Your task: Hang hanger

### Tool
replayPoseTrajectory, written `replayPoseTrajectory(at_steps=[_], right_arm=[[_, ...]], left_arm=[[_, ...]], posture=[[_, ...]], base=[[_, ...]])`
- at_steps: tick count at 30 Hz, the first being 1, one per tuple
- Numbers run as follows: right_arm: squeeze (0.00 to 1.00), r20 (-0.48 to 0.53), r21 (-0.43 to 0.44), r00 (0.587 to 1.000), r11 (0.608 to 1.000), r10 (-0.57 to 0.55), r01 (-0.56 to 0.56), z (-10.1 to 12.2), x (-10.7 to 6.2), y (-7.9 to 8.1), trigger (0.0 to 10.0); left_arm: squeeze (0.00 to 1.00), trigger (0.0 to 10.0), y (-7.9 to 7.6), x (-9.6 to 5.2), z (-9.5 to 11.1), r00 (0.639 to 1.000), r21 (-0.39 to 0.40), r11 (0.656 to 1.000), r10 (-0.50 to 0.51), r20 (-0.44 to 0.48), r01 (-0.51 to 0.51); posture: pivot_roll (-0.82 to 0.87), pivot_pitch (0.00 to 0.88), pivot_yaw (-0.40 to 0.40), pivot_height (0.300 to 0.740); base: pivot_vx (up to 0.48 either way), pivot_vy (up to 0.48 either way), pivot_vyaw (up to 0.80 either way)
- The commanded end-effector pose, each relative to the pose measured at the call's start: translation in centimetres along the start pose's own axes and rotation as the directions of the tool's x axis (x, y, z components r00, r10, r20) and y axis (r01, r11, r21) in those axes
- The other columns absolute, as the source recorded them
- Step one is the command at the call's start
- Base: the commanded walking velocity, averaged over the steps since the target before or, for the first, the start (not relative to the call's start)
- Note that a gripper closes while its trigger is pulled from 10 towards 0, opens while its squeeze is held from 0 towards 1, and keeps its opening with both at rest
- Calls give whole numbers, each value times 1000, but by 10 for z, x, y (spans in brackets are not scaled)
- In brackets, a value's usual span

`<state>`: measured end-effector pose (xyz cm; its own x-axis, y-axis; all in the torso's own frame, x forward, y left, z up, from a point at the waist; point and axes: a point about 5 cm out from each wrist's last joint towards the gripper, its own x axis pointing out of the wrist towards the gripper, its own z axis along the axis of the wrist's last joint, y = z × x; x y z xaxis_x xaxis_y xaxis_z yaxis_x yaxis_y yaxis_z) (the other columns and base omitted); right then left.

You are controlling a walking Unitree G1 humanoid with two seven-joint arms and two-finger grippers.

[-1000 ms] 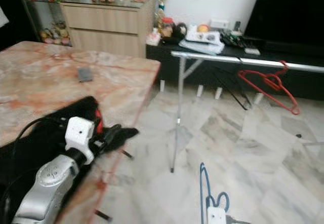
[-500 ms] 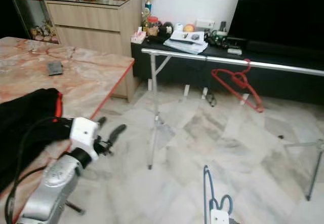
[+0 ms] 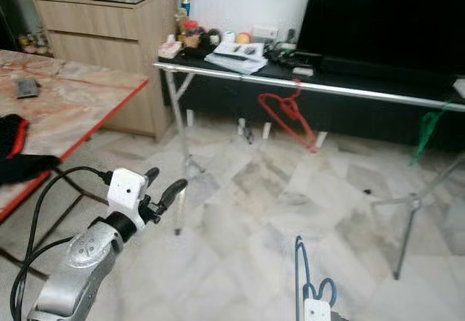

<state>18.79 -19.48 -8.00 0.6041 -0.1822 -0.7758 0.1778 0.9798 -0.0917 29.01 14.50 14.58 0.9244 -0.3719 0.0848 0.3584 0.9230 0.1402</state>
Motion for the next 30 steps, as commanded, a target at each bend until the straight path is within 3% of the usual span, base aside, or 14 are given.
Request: replayPoseTrajectory(at_steps=[1, 13, 15, 17, 18, 21, 24, 27, 29, 30], right_arm=[[0, 10, 12, 1000, 1000, 4, -4, 3, 0, 2, 10000], [0, 50, 9, 998, 1000, 23, -23, 6, 0, 2, 10000], [0, 72, -27, 996, 998, 52, -50, 9, 0, 3, 10000], [0, 88, -147, 991, 986, 98, -85, 14, 1, 4, 10000], [0, 88, -163, 991, 983, 101, -86, 15, 1, 4, 10000], [0, 100, -383, 976, 913, 194, -142, 24, 1, 9, 10000], [0, 113, -504, 961, 848, 253, -163, 29, 1, 12, 10000], [0, 101, -550, 950, 812, 296, -195, 31, 0, 15, 10000], [0, 69, -650, 932, 724, 356, -228, 33, 0, 20, 10000], [0, 63, -668, 929, 707, 365, -233, 34, 0, 21, 10000]], left_arm=[[0, 10000, -1, 1, 4, 1000, 6, 1000, -11, 13, 11], [0, 10000, -7, 1, 2, 998, 4, 998, -63, 7, 63], [0, 10000, -8, 0, 2, 996, 15, 996, -86, 1, 86], [0, 10000, -9, 0, 1, 993, 46, 992, -115, -12, 115], [0, 10000, -9, 0, 1, 993, 50, 992, -118, -14, 119], [0, 10000, -11, -1, -4, 981, 111, 975, -188, -56, 193], [0, 10000, -13, -1, -10, 961, 170, 948, -257, -100, 271], [0, 10000, -14, -1, -12, 950, 179, 935, -289, -120, 307], [0, 10000, -15, -1, -18, 933, 216, 910, -325, -156, 353], [0, 10000, -15, -1, -18, 929, 222, 905, -332, -162, 362]], posture=[[143, 29, -46, 740], [143, 33, -50, 740], [141, 34, -50, 740], [143, 35, -51, 740], [143, 35, -51, 740], [139, 34, -56, 740], [137, 29, -63, 740], [136, 28, -64, 740], [130, 24, -67, 740], [130, 24, -67, 740]], base=[[0, 0, 0], [0, 0, 0], [0, 0, 0], [0, 0, 0], [0, 0, 0], [0, 0, 0], [0, 0, 0], [0, 0, 0], [0, 0, 0], [0, 0, 0]])
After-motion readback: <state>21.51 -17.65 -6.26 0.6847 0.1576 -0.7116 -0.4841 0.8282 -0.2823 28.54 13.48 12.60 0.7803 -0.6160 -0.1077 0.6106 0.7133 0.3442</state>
